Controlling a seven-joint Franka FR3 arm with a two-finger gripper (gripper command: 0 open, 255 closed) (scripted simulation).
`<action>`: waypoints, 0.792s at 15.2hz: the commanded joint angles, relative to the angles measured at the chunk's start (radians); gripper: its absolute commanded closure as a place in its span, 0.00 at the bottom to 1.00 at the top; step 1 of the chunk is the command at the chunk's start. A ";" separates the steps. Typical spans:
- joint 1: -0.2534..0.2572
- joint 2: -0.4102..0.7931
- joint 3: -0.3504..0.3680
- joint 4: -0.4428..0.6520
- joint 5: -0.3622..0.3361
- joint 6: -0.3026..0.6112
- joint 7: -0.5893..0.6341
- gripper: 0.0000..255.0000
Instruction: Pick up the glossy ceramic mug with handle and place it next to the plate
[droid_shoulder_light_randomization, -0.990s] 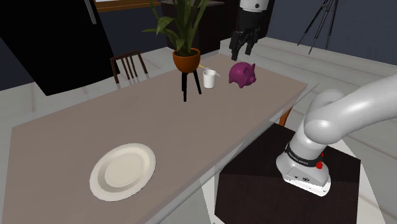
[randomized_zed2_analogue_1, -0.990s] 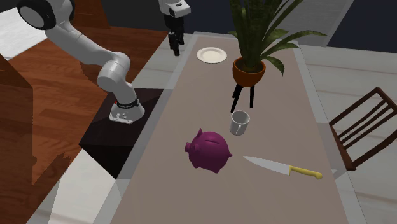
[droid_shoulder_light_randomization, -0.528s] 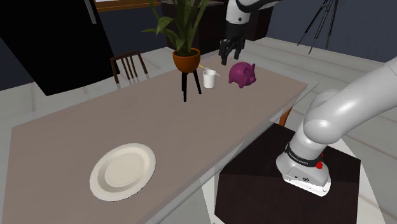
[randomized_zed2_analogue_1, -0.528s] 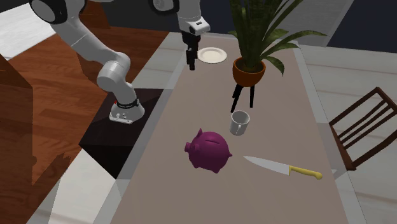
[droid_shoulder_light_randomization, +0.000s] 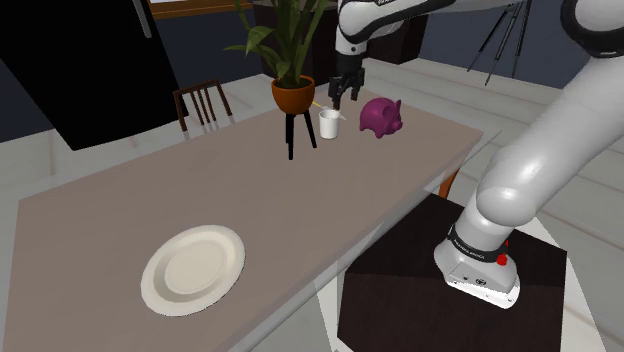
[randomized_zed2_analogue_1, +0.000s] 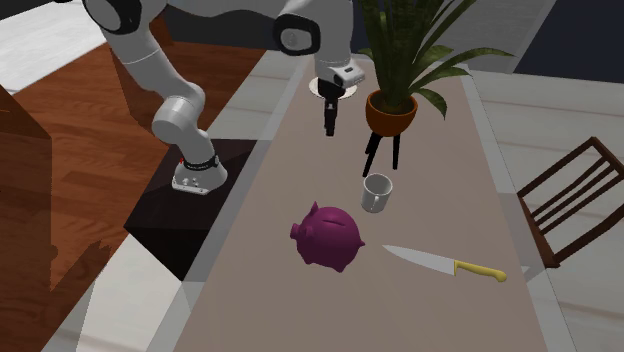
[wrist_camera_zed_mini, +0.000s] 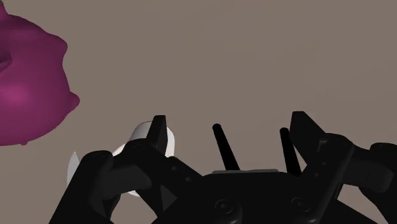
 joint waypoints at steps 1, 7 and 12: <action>-0.004 0.071 -0.011 0.040 0.002 0.027 -0.023 0.00; -0.021 0.299 -0.034 0.196 0.021 0.081 -0.090 0.00; -0.045 0.497 -0.041 0.366 0.042 0.095 -0.141 0.00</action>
